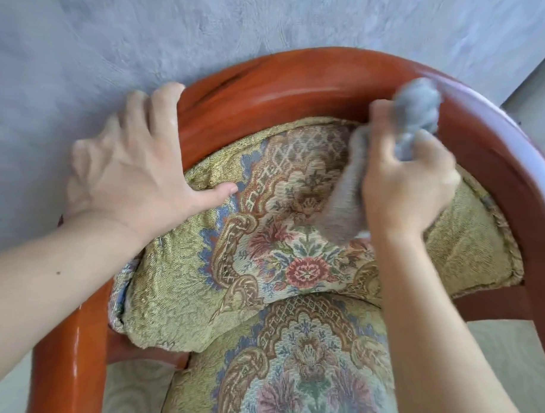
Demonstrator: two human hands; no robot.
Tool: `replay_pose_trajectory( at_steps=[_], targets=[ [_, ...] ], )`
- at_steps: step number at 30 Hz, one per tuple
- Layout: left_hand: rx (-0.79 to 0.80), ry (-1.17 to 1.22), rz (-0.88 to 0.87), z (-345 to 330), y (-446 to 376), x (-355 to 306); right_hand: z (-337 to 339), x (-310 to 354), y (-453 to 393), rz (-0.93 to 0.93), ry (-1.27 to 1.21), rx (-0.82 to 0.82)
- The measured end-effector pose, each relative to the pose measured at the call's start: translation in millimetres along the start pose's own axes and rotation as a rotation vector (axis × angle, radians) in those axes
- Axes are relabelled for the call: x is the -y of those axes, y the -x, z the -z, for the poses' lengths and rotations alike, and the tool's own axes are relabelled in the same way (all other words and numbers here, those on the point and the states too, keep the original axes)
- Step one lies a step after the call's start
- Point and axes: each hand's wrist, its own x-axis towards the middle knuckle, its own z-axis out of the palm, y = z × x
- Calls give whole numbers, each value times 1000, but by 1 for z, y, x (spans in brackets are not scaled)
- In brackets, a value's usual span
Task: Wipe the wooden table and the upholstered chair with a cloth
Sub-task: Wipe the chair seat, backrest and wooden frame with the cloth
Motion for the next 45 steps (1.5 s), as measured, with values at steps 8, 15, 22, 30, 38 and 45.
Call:
replay_pose_trajectory(
  at_steps=[8, 15, 22, 30, 38, 45],
  targets=[
    [-22, -22, -14, -3, 1, 0, -5, 2, 4, 22, 186, 44],
    [-13, 48, -20, -12, -3, 6, -16, 5, 34, 378, 240, 235],
    [-26, 45, -37, -12, -3, 8, 6, -19, -16, -51, 228, -17],
    [-27, 45, -44, -18, -5, 11, -27, 40, 38, 350, 218, 152],
    [-4, 27, -20, -15, -4, 10, -7, -9, 4, 98, 305, -18],
    [3, 21, -5, -4, 0, 2, -36, 32, 60, 382, 192, 250]
  ],
)
